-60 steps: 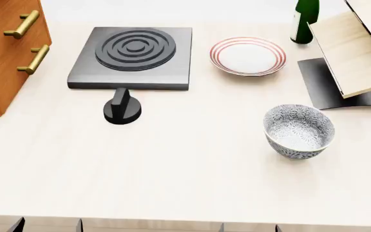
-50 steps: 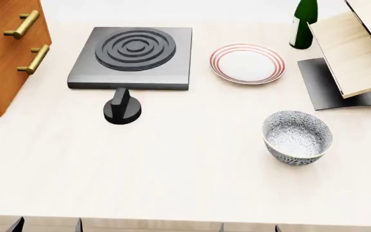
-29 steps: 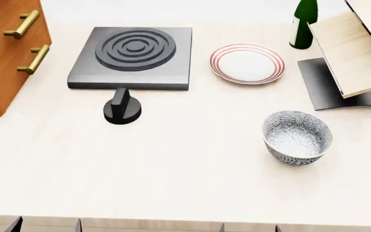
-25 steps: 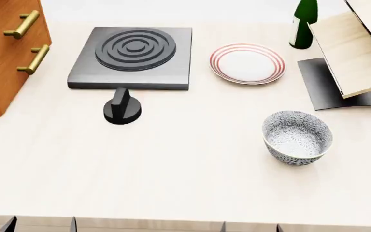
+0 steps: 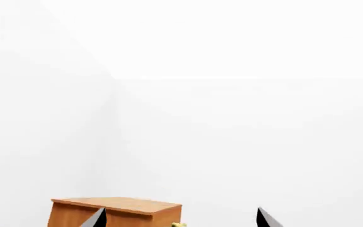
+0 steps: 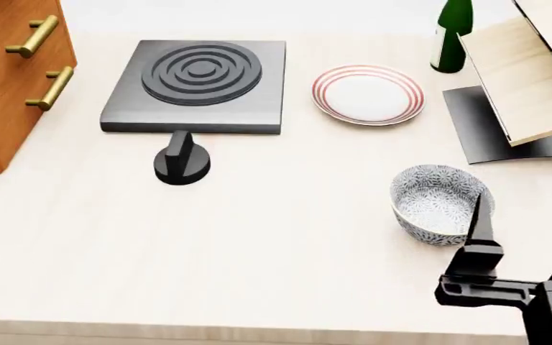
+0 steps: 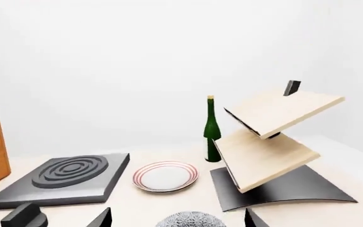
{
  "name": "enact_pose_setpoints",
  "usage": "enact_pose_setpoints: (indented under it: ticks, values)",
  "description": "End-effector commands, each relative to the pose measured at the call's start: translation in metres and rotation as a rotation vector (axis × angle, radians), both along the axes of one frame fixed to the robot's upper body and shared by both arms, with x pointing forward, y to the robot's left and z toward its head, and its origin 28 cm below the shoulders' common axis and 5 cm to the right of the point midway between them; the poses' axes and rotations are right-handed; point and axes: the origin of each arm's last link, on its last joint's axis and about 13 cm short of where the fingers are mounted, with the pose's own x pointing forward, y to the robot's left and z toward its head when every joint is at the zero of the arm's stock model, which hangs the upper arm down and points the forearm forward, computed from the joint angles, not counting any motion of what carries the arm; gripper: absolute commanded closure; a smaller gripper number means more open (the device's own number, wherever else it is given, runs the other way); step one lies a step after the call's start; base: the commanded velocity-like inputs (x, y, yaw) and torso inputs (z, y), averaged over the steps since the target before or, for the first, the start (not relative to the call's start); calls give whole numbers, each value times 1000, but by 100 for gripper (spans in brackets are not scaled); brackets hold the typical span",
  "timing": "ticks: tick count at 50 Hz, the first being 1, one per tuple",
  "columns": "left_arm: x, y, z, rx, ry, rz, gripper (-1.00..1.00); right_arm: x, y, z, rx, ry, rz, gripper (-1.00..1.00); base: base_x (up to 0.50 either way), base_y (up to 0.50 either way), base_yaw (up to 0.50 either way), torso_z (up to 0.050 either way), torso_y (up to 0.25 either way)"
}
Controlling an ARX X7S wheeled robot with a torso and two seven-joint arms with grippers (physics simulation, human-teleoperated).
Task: Put the bowl on the stove.
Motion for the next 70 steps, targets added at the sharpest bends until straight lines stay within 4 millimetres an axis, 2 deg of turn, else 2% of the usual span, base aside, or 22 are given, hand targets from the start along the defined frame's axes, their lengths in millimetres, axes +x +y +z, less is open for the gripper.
enact_pose_setpoints:
  ticks: [1,5,10,20,31,65,70]
  values:
    - [-55,11,78,95,-389,-76,-100,-41,-62,54,-37,-110,-78,-100,0,0,0,0,0]
    - [-66,17,93,136,-437,-60,-100,-66,-83,64,-54,-129,-146,-100,0,0,0,0,0]
    - [-77,22,102,134,-491,-41,-100,-88,-94,70,-43,-142,-148,-100,0,0,0,0,0]
    - [-88,26,111,124,-550,-25,-100,-105,-103,75,4,-200,-163,-100,0,0,0,0,0]
    - [-87,25,110,121,-549,-31,-100,-106,-105,71,14,-209,-162,-100,0,48,0,0,0]
    - [-85,24,110,121,-533,-33,-100,-95,-98,56,-35,-135,-119,-100,0,497,0,0,0]
    - [-85,24,110,120,-532,-37,-100,-93,-97,53,-39,-110,-127,-100,0,0,0,0,0]
